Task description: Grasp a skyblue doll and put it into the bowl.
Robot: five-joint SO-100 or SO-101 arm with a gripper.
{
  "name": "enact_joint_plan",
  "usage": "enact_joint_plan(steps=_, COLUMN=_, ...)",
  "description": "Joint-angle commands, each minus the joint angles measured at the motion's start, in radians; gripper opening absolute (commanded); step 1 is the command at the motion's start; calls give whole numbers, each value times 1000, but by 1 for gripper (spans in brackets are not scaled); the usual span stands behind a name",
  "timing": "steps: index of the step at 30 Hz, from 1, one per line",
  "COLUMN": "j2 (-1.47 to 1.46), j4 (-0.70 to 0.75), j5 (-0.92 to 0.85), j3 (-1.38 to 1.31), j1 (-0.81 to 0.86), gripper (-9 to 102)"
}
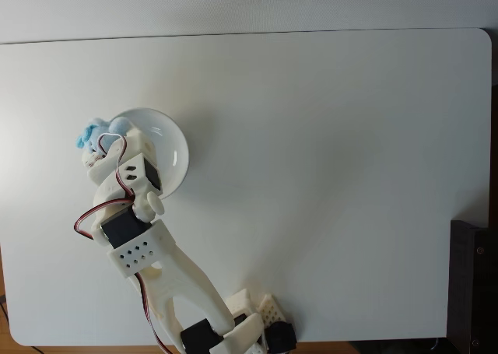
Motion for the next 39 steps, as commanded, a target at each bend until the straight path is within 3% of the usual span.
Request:
enact_joint_plan(steps=1, j2=5, j4=-14, j5=0, j3=-48, j1=11, gripper=44)
enact_joint_plan(steps=31, j2=52, j4=-14, j5=0, j3=-49, j1=34, gripper=47)
enact_joint_plan(steps=39, j2=55, j4=-14, j5=-2, j3=-66, j1=44, gripper=32)
